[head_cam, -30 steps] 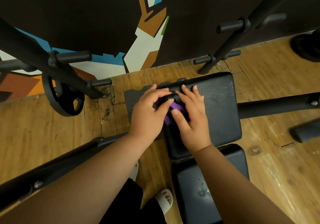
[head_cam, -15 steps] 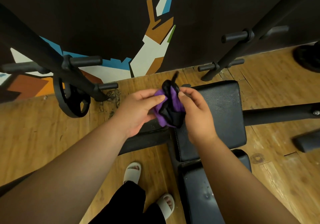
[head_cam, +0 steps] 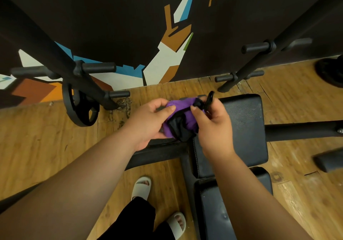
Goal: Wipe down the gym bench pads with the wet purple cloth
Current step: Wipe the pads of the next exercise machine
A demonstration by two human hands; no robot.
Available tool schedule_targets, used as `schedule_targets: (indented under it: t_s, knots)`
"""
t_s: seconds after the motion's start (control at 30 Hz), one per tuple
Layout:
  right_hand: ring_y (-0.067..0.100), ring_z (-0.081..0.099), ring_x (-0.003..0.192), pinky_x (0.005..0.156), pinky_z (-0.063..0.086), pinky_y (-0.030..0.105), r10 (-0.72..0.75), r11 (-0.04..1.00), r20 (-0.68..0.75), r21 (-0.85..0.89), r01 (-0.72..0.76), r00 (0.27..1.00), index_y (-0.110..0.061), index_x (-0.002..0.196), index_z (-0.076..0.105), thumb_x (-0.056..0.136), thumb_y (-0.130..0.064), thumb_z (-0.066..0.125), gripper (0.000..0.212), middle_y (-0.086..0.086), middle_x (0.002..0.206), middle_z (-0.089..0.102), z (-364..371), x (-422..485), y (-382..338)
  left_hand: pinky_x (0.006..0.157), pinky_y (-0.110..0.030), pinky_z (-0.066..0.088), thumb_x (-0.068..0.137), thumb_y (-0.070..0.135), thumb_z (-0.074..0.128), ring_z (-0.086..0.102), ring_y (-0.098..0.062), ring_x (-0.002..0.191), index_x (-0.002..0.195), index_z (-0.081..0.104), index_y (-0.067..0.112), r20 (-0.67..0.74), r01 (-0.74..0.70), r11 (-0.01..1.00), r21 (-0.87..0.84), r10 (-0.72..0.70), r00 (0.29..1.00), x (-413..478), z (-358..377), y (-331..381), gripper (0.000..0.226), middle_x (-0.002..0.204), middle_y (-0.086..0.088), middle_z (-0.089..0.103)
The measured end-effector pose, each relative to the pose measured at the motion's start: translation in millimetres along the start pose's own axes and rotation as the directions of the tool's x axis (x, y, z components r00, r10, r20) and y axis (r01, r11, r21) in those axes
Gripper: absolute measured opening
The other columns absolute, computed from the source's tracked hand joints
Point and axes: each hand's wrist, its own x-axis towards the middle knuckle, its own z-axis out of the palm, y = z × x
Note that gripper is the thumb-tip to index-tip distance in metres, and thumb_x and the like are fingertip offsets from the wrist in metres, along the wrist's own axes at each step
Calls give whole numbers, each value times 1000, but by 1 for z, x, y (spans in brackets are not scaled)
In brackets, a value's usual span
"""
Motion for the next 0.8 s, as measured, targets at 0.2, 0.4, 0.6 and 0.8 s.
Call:
schedule_targets:
  t_s: [0.2,0.4,0.6,0.8]
  knots:
    - [21,56,119,101,46,41,-149,985,262,128,118,953,-6,99,72,86,-17,47,30,4,119,62,-18,-4,10,77,-40,60,99,16,49,71,-27,98,116,64,16,101,72,967,-244,-49,994,-1,-9,13,23,112,-12,70]
    - [12,58,114,96,45,24,-198,975,265,-49,218,944,-13,87,75,97,-28,46,34,1,112,66,-11,-4,-1,83,-39,58,89,29,63,71,-24,95,108,65,9,57,37,987,-157,-29,998,0,8,9,28,107,-13,70]
    - [2,65,100,86,52,20,44,987,197,-158,-13,979,-33,116,53,88,-25,68,33,-8,106,70,-15,4,-1,91,-37,56,89,-4,59,63,-24,112,119,59,19,66,-51,984,-171,63,996,1,4,5,38,123,-8,60]
    - [10,66,84,76,55,27,-41,994,54,-99,47,998,-25,90,63,86,-16,70,12,-7,89,68,-8,-5,-3,95,-32,51,84,15,63,66,-19,110,115,64,14,100,-40,897,-441,93,991,0,12,-11,31,114,-7,71]
